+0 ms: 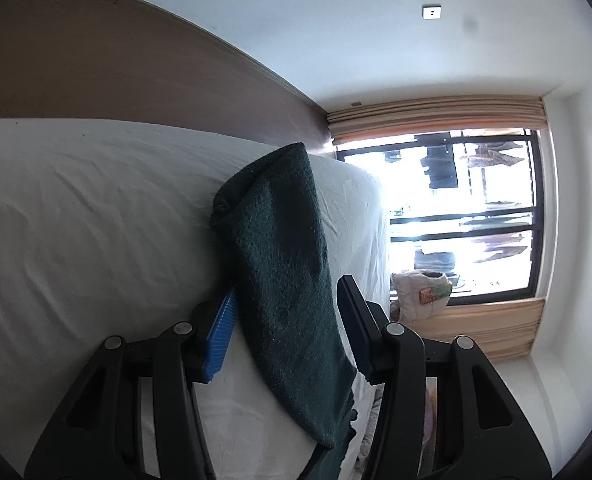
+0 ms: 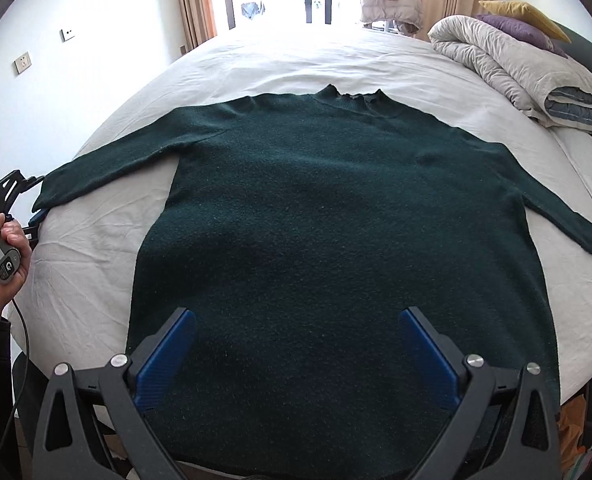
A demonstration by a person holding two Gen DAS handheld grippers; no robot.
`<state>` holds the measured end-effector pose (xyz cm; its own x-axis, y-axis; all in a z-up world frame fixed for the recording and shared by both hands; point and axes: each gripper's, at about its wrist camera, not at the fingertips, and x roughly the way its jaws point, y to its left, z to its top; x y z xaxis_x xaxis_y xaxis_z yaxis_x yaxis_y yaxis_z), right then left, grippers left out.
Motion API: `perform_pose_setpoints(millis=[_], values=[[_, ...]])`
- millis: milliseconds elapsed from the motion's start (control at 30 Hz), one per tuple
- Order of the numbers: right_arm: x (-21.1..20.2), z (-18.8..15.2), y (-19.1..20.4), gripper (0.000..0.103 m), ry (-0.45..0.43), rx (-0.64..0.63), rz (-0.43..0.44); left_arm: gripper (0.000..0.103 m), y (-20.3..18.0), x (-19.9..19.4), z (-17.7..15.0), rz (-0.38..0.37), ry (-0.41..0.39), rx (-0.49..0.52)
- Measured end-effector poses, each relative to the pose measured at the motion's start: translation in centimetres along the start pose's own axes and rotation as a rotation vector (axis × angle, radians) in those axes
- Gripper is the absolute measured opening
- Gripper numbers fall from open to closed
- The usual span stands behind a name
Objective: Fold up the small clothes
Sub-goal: 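Grasp the sweater sleeve cuff with the left tool and lift it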
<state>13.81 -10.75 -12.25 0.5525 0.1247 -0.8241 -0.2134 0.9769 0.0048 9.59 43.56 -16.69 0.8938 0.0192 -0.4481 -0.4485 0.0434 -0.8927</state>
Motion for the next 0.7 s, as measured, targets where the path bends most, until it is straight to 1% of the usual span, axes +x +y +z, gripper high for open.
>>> perform_pose_setpoints(millis=[100,133,167,267,367,467,533,567,600,667,700], values=[[0.4,0.0,-0.1,0.103,0.008,0.008,0.010,0.049,1.6,-0.2,-0.7,-0.007,-0.032,-0.056],[0.5,0.0,-0.1,0.103,0.010,0.010,0.013,0.049,2.3,-1.0,-1.9,-0.007,-0.041,-0.061],[0.7,0.0,-0.1,0.103,0.012,0.011,0.015,0.049,2.6,-1.0,-2.3,-0.001,-0.048,-0.055],[0.8,0.1,-0.2,0.103,0.009,0.010,0.016,0.049,2.9,0.2,-2.5,0.000,-0.042,-0.046],[0.8,0.2,-0.5,0.103,0.006,0.019,0.019,0.049,3.1,1.2,-1.8,-0.025,-0.038,-0.035],[0.9,0.3,-0.7,0.103,0.008,0.029,0.029,0.049,3.1,0.8,-1.1,-0.048,-0.030,-0.039],[1.0,0.3,-0.7,0.103,0.005,0.031,0.031,0.049,2.9,0.5,-1.0,-0.053,-0.028,-0.016],[1.1,0.3,-0.6,0.103,0.007,0.032,0.036,0.048,2.7,0.6,-1.3,-0.050,-0.023,0.010],[1.2,0.3,-0.6,0.103,0.008,0.034,0.041,0.043,2.7,0.8,-1.7,-0.044,-0.017,0.029],[1.3,0.3,-0.4,0.103,0.006,0.029,0.047,0.032,2.7,1.2,-2.6,-0.036,-0.004,0.029],[1.3,0.4,-0.2,0.103,0.005,0.026,0.049,0.030,2.7,1.4,-2.9,-0.041,0.002,0.026]])
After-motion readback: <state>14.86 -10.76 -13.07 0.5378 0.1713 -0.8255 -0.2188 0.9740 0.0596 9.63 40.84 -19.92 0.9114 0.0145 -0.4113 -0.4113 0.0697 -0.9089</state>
